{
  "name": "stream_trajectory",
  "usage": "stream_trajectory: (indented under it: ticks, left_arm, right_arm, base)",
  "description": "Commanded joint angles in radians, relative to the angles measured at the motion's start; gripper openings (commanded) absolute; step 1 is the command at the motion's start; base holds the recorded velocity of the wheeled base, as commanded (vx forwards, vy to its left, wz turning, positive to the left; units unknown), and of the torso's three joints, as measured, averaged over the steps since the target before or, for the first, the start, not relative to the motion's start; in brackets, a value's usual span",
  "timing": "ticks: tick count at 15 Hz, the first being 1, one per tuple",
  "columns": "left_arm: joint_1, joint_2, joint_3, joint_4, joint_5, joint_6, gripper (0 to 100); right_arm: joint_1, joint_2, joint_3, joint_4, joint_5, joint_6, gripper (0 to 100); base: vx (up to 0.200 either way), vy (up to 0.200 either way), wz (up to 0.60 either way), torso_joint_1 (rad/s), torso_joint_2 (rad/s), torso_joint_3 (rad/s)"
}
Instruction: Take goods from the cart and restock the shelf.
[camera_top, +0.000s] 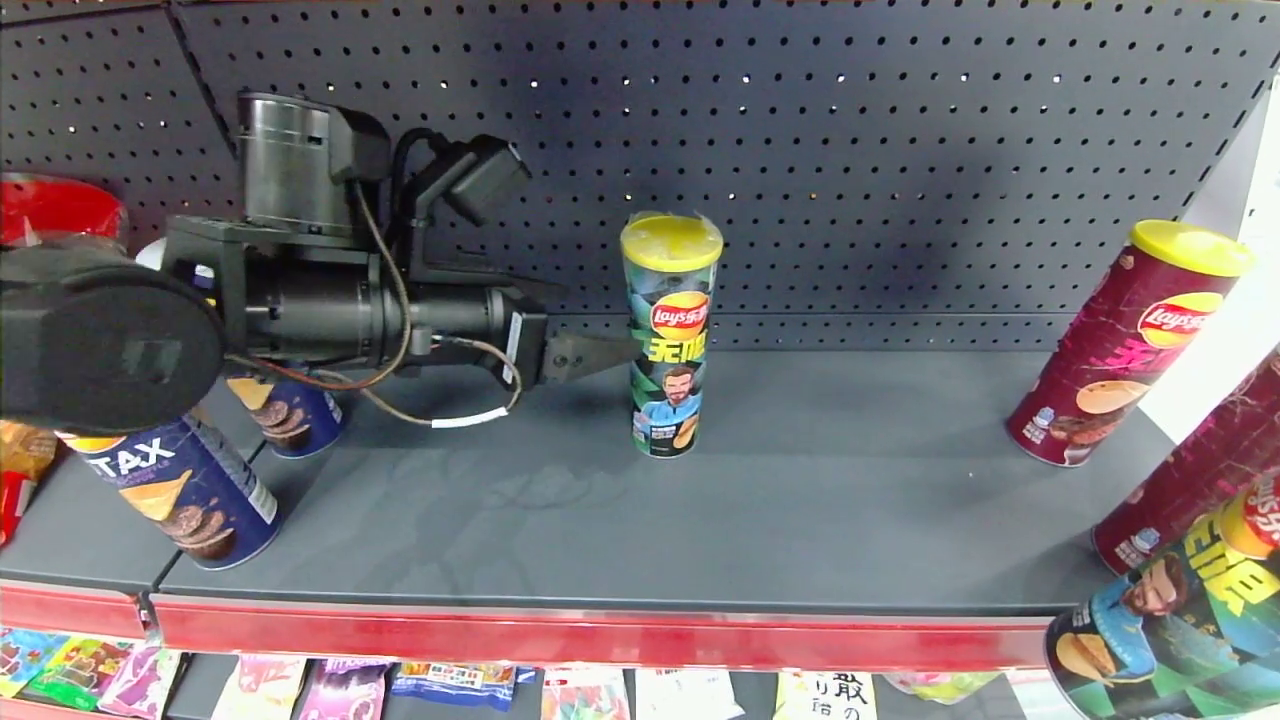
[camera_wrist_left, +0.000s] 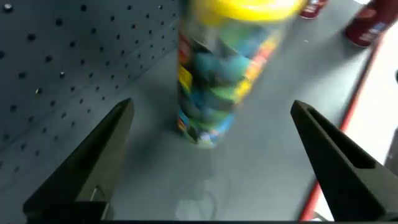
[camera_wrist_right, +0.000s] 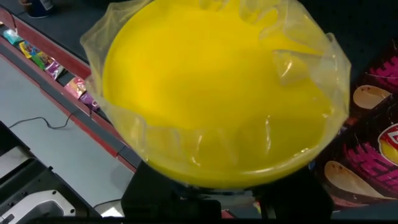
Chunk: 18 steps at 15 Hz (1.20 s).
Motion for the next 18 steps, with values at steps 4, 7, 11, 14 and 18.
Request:
stream_trajectory:
  ticks: [4,7,11,14,18]
  left_arm:
    - [-0.039,0.158,-0.143,-0.001,0.002,0.0,100]
    - [-0.042,0.207,-0.209,-0.001,0.002,0.001,100]
    - [-0.063,0.227,-0.229,0.001,0.001,0.0,100]
    - [-0.07,0.227,-0.226,0.001,0.001,0.001,100]
    - [-0.074,0.226,-0.22,0.005,-0.006,0.024,0]
  right_arm:
    - [0.0,0.006,-0.001,0.0,-0.002,-0.001,0]
    - [-0.001,0.001,0.002,0.001,-0.004,0.001,0]
    - [-0.003,0.0,0.006,0.001,-0.006,0.001,0]
    - [-0.003,0.0,0.006,0.001,-0.006,0.001,0]
    - [-0.003,0.0,0.004,0.001,-0.006,0.001,0]
  base:
    - [0.0,0.0,0.0,0.0,0.0,0.0]
    - [0.0,0.0,0.0,0.0,0.0,0.0]
    - [0.0,0.0,0.0,0.0,0.0,0.0]
    - [0.0,0.0,0.0,0.0,0.0,0.0]
    - [0.0,0.0,0.0,0.0,0.0,0.0]
